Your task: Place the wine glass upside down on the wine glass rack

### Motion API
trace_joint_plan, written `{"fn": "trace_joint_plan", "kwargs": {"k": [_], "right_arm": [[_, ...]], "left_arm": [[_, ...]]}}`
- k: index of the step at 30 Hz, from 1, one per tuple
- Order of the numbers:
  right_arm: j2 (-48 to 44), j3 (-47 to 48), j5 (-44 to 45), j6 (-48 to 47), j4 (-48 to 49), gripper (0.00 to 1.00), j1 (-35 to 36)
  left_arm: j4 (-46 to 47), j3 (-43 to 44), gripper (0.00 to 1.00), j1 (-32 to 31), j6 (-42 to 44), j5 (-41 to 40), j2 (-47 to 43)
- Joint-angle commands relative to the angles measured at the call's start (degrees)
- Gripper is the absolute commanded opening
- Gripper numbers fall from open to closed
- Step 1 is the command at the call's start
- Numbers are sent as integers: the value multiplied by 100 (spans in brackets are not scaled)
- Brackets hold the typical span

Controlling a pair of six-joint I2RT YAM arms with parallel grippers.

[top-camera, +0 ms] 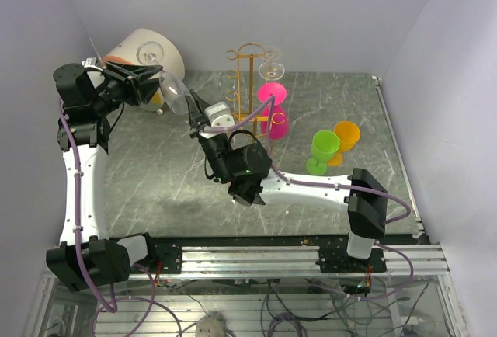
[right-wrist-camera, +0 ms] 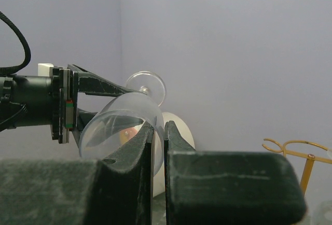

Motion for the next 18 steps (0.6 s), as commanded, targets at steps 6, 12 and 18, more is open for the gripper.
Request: {"fn": "trace_joint_plan", "kwargs": {"k": [6, 12, 18], "right_arm": [[-50, 75, 23, 32, 174, 0, 81], [-50, 36, 106, -2, 150, 0, 116], [12, 38, 86, -47, 127, 0, 203]], "left_arm": [[294, -92, 43, 60, -85, 100, -182], [326, -149, 35, 87, -101, 101, -218], [357, -158, 31, 102, -135, 131, -221]]}}
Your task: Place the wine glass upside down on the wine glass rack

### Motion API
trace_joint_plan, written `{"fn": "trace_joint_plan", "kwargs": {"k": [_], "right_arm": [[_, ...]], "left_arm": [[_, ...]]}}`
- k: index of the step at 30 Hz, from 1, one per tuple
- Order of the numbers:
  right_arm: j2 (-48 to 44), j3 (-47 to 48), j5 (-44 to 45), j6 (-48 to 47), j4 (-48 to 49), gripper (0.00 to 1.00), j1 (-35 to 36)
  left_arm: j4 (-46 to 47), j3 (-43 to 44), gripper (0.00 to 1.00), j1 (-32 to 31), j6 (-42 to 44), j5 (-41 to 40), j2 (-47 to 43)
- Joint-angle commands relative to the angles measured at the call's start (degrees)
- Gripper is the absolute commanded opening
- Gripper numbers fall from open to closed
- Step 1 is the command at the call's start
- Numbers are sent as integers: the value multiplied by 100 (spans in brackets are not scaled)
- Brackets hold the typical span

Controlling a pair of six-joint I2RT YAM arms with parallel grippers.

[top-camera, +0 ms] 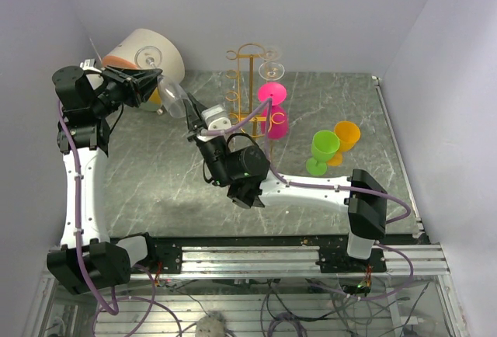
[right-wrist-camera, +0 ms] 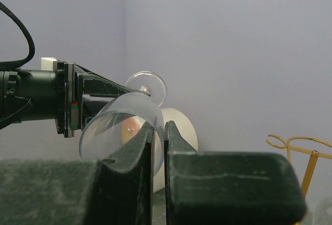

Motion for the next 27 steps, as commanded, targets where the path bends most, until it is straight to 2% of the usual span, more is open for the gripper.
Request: {"fn": "trace_joint_plan", "kwargs": {"k": [1, 4, 8, 12, 15, 27], "right_arm": [[33, 30, 51, -115, 264, 0, 127], [104, -9, 97, -265, 330, 0, 219], [123, -191, 95, -383, 546, 0, 318], [33, -467, 14, -325, 736, 0, 342], [-3, -546, 16, -321, 814, 0, 351], [-96, -607, 54, -382, 944, 0, 374]], "left_arm": [[228, -35, 31, 62, -96, 142, -115], [270, -44, 24, 94, -135, 166, -122], [335, -99, 23, 122, -178, 181, -111], [338, -149, 44, 124, -198, 210, -105], [285, -138, 52, 126, -143, 161, -108], [247, -132, 34, 147, 74, 26, -109]]}}
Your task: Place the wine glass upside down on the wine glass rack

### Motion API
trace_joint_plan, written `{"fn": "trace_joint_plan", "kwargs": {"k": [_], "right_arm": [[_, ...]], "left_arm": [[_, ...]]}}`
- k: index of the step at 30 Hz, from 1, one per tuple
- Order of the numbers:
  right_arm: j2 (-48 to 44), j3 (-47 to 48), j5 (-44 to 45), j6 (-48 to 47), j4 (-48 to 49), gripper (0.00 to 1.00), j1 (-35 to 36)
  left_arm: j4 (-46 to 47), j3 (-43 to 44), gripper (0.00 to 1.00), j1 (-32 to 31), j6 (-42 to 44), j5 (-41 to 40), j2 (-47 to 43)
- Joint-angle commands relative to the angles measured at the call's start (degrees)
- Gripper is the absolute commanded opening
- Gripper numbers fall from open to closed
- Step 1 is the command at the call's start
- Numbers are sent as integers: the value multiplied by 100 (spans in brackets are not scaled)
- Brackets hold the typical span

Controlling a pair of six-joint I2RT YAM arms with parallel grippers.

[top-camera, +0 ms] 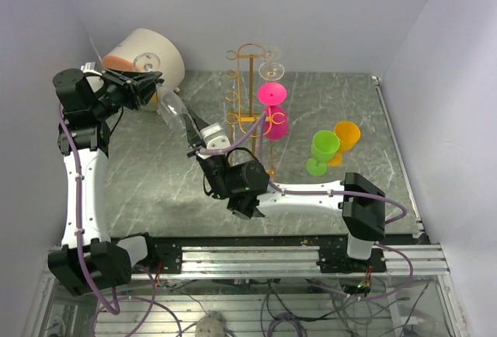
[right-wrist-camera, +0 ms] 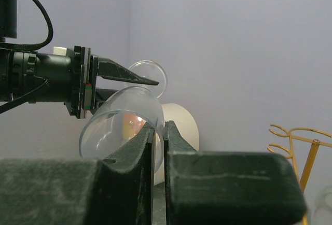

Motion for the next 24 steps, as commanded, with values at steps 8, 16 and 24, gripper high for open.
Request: {"fn": "trace_joint_plan", "kwargs": {"k": [8, 16, 24], "right_arm": [[-197, -107, -54, 23, 159, 0, 114], [-320, -154, -96, 93, -162, 10, 241], [-559, -209, -483, 511, -1089, 59, 272]], "left_arm": [[292, 26, 7, 87, 178, -103, -98], [1046, 237, 7, 108, 1239, 36, -163], [357, 1230, 7, 105, 2662, 285, 285]]}}
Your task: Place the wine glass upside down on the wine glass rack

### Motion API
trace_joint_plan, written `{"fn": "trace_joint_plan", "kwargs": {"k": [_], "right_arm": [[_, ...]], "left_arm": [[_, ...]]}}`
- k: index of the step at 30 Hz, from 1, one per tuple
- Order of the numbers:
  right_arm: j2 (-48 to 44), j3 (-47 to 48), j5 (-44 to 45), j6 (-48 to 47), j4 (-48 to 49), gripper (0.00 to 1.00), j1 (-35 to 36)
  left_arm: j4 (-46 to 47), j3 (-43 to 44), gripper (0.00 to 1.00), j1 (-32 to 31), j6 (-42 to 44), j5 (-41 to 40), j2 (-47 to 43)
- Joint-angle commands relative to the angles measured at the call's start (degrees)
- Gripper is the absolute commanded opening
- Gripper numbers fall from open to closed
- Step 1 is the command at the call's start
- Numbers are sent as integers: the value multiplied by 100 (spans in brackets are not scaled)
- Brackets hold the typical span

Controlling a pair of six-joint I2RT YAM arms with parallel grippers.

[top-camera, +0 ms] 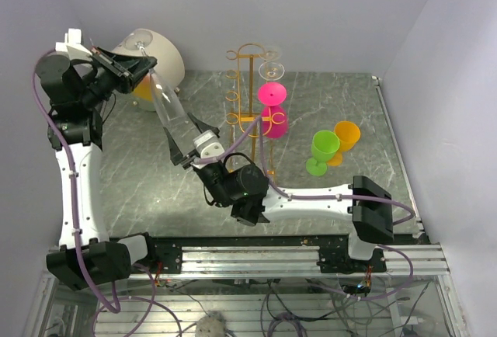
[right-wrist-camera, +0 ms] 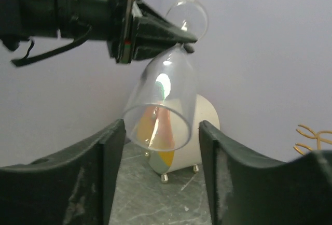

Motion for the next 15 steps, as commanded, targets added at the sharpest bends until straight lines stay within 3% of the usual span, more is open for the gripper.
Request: {"fn": "trace_joint_plan", "kwargs": {"k": [1, 4, 8, 11, 15], "right_arm": [[-353, -92, -263, 240, -431, 63, 76], [-485, -157, -258, 142, -592, 73, 180], [-787, -289, -31, -21, -903, 75, 417], [-1133, -520, 215, -81, -966, 75, 604], [-1778, -702, 560, 151, -1383, 68, 789]], "left_arm": [[-138, 661, 7, 67, 1094, 209, 217], [-342, 839, 7, 67, 1424, 272, 336], [-1348, 1496, 7, 65, 2586, 69, 618], [-1636, 1723, 7, 64, 3494, -294, 624], [-1086, 1458, 7, 14, 4564, -652, 437]]}}
